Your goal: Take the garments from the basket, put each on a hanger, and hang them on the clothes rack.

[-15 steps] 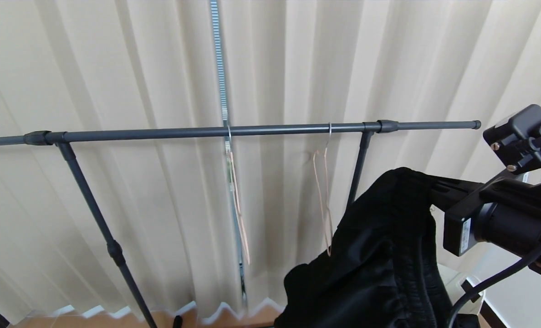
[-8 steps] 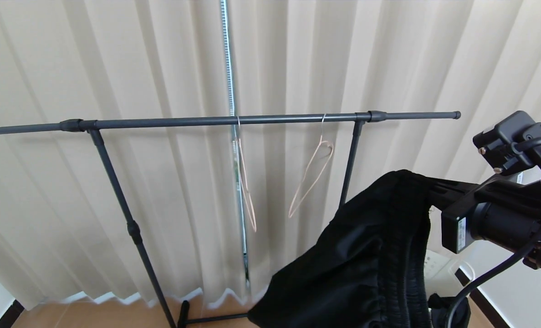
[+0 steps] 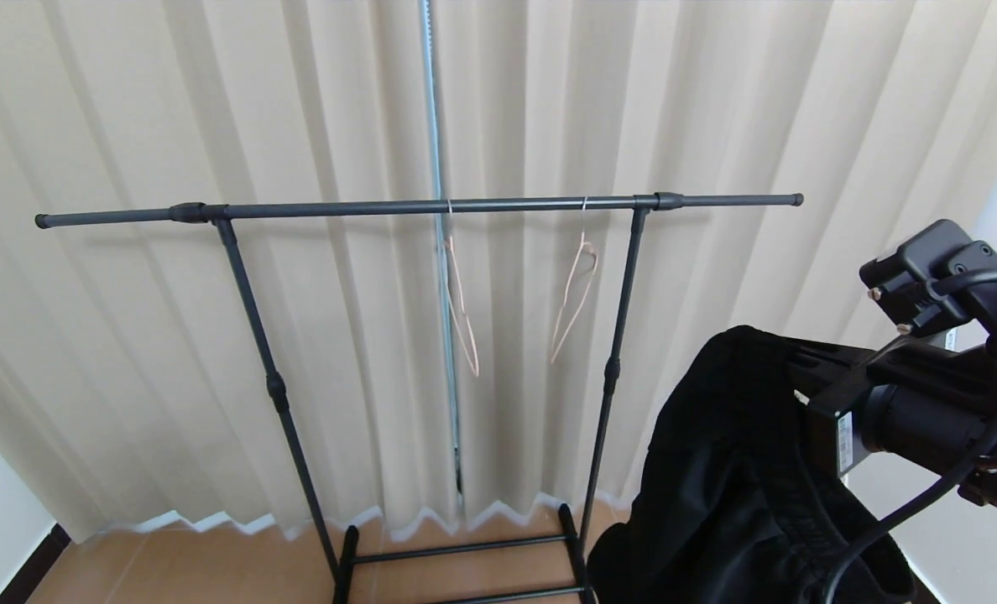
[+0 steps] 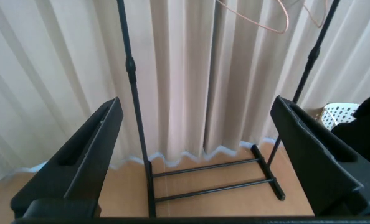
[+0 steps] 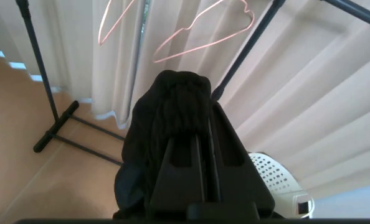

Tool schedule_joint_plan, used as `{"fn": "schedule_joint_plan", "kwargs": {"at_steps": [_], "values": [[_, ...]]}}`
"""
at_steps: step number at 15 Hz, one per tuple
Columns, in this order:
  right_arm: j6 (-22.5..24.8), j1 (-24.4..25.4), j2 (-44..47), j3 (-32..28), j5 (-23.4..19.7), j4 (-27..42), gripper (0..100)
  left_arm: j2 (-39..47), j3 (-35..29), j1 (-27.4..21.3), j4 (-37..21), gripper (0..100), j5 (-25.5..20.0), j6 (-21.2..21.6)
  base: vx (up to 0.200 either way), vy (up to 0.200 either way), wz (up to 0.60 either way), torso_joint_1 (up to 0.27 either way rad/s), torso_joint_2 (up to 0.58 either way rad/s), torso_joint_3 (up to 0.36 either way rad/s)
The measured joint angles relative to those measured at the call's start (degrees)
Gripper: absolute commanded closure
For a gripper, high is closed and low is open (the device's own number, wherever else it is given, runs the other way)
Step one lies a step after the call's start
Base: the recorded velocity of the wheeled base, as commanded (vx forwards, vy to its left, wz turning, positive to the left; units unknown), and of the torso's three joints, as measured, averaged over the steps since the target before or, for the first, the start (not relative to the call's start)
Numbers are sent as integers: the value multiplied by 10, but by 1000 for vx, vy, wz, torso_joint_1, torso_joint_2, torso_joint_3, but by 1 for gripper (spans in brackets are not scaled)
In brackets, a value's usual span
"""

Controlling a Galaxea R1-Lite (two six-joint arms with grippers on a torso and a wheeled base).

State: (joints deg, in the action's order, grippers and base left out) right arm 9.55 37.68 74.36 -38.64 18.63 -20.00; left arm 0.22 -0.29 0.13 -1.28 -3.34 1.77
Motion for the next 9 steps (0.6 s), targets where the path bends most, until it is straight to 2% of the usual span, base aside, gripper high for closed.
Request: {"fn": "schedule_joint_plan", "kwargs": {"at_steps": [5,7,8,9], "values": [[1,0,0,1,0,0,100,0,0,0,0,0,0,4,0,0,0,0,0,0],[23,0,0,6,1,0,100,0,0,0,-1,0,-1,8,0,0,0,0,0,0],[31,0,1,7,3,0,100,0,-1,1,-5,0,1,16,0,0,0,0,0,0],[34,0,3,5,5,2,100,1,-4,1,-7,0,8,43,0,0,0,0,0,0]]}}
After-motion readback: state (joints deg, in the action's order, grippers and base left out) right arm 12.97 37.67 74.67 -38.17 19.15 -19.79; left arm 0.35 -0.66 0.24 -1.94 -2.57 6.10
